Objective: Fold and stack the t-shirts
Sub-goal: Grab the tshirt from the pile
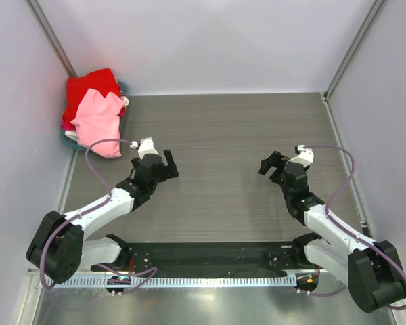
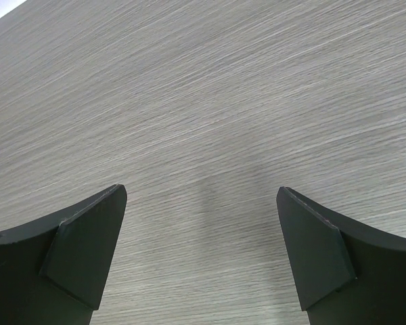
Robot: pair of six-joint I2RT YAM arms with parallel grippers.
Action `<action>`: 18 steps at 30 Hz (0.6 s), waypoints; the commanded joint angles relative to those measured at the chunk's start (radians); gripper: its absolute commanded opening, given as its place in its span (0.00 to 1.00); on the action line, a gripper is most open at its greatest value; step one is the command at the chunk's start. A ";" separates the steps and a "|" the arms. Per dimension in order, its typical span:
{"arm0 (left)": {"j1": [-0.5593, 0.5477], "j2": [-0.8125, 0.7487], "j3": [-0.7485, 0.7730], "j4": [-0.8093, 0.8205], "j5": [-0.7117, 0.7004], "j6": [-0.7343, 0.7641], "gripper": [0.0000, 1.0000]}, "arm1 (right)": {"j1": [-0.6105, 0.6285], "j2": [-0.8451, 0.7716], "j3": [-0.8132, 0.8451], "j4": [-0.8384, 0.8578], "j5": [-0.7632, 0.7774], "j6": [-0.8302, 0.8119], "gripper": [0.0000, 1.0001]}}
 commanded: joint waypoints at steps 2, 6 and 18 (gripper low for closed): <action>0.090 -0.056 0.116 -0.284 -0.249 -0.111 0.92 | 0.005 -0.009 0.001 0.023 0.037 0.017 1.00; 0.179 -0.117 0.127 -0.359 -0.235 -0.197 0.91 | 0.005 -0.006 0.009 0.008 0.037 0.017 1.00; 0.616 0.089 0.494 -0.696 -0.036 -0.468 0.89 | 0.005 -0.024 -0.002 0.005 0.009 0.026 1.00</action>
